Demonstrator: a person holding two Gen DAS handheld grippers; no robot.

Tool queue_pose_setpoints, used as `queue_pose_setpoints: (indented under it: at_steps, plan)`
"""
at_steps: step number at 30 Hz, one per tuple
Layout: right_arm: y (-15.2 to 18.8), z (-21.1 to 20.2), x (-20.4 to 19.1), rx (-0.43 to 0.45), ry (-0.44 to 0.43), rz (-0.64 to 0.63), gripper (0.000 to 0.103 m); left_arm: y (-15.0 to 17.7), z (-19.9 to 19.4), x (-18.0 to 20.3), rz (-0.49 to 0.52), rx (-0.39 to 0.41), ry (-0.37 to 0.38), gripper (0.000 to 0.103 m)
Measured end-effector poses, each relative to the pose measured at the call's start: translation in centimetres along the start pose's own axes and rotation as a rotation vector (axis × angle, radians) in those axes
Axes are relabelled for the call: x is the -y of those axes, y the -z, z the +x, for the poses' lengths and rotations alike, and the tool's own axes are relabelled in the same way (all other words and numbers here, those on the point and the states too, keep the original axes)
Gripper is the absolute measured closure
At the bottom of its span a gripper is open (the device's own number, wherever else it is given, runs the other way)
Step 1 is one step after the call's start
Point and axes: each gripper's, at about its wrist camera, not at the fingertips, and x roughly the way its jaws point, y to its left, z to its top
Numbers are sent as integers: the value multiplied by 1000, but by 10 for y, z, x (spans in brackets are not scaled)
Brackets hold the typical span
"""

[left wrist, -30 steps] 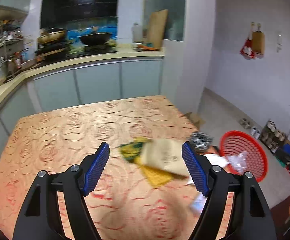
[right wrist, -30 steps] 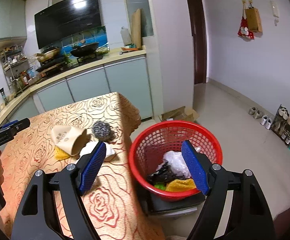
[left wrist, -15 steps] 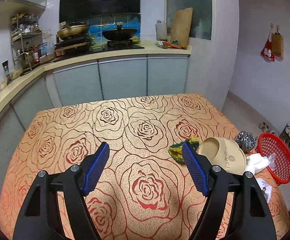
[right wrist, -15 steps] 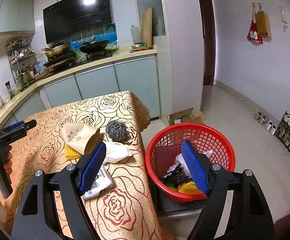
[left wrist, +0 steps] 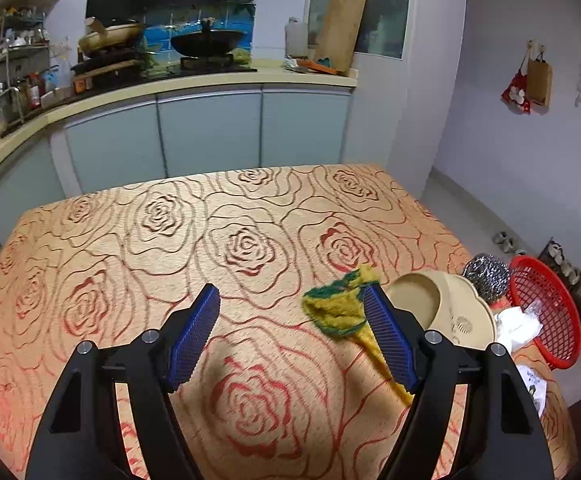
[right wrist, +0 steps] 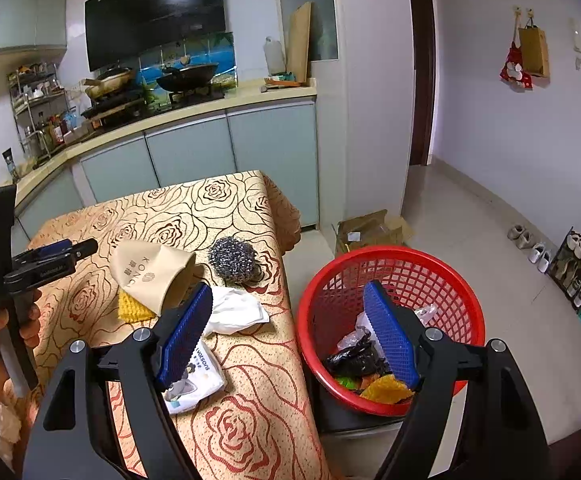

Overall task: Collect trash
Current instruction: 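Close the left tool on the green-yellow scrub cloth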

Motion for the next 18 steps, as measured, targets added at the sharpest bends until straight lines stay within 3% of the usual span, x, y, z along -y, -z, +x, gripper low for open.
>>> queue_pose_setpoints:
  at_steps: [5, 12, 18]
  plan:
    - [-2, 9, 1, -14, 14, -2, 28, -1, 19, 7, 27, -37, 22, 58]
    - [-1, 21, 6, -40, 28, 2, 28, -4, 27, 4, -8, -57, 114, 58]
    - [-2, 24, 3, -42, 27, -5, 28, -2, 40, 16, 54, -97, 105, 58]
